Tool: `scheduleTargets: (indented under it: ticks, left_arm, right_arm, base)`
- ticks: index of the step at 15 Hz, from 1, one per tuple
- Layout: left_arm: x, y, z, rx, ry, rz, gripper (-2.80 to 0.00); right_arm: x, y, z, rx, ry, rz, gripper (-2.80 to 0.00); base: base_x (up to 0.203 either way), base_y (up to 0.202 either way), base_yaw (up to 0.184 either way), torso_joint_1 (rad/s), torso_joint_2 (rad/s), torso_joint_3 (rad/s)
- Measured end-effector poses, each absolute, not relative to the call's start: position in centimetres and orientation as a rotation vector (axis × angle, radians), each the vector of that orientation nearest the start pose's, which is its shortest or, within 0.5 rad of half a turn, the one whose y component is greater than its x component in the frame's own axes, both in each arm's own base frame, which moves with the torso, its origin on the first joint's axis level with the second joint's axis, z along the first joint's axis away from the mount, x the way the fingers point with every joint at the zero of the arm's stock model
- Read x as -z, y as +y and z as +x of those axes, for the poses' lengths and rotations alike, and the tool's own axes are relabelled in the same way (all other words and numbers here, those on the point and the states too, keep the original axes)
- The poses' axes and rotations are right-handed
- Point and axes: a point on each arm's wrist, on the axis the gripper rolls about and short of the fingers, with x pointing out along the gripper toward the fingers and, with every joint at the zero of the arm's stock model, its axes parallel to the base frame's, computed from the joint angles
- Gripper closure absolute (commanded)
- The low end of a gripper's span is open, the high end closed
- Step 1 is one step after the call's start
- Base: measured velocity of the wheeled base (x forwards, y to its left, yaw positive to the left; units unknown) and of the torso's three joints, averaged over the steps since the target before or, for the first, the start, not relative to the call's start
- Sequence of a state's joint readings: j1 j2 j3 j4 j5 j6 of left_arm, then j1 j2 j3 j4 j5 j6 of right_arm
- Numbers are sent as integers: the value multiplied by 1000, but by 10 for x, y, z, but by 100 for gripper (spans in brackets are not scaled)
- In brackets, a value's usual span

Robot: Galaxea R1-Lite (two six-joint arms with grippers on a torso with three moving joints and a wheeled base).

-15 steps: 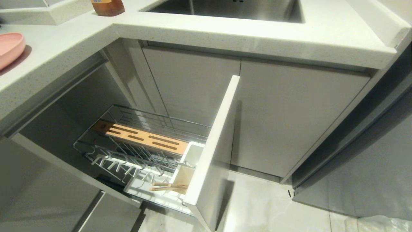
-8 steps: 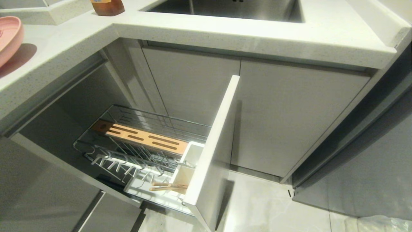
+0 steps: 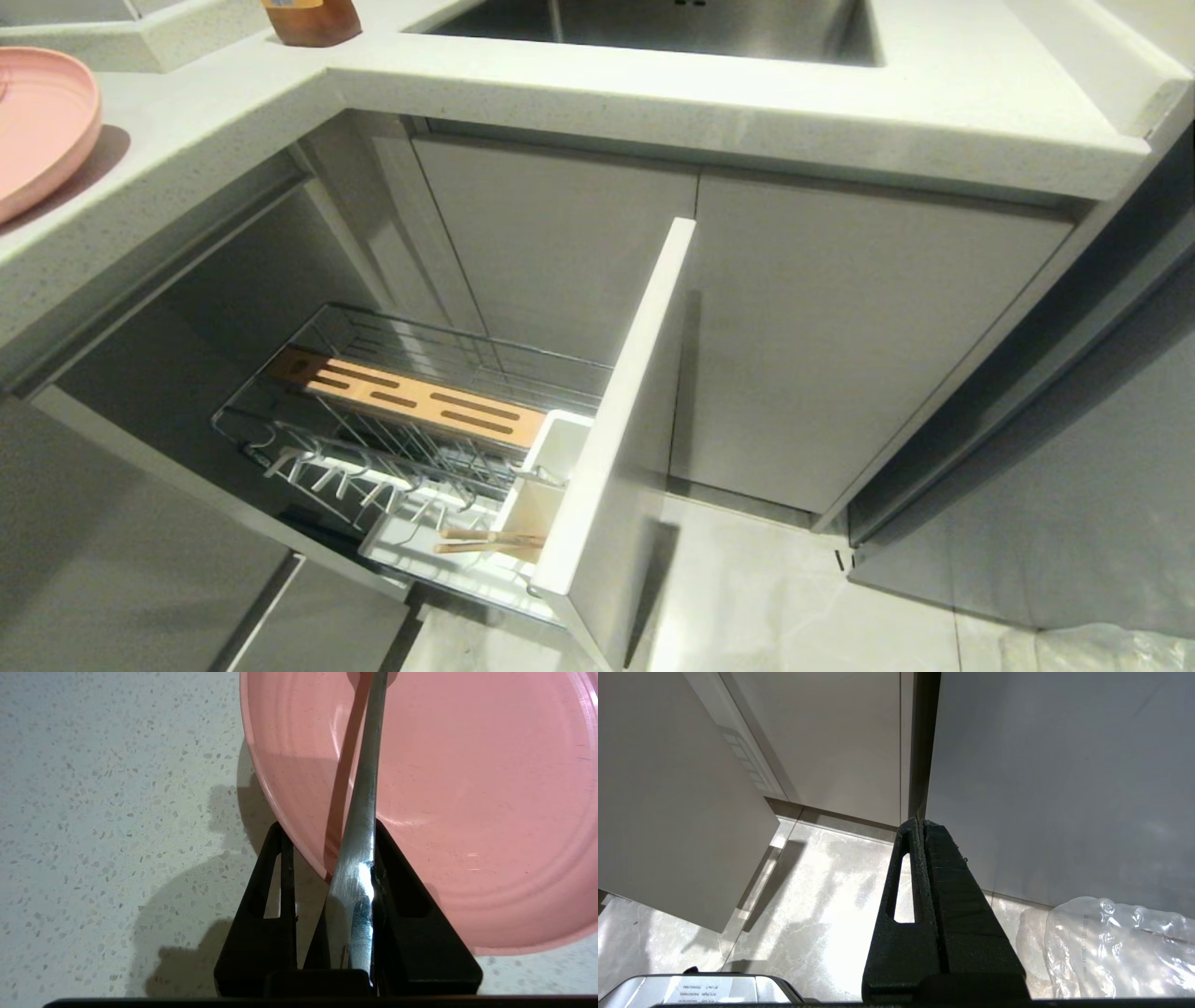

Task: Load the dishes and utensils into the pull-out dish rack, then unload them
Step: Pick up the spoon and place it in the cupboard

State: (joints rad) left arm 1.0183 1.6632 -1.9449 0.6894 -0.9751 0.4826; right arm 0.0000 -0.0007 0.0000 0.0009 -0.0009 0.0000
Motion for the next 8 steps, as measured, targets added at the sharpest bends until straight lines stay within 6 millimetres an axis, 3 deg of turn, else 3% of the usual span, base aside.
scheduleTargets:
  ticks: [8]
  left_arm:
    - [-399, 196, 130, -45, 196, 162, 0]
  right_arm:
    - [-75, 0, -23, 1, 0, 0, 0]
  base:
    - [0, 0, 0, 0, 0, 0]
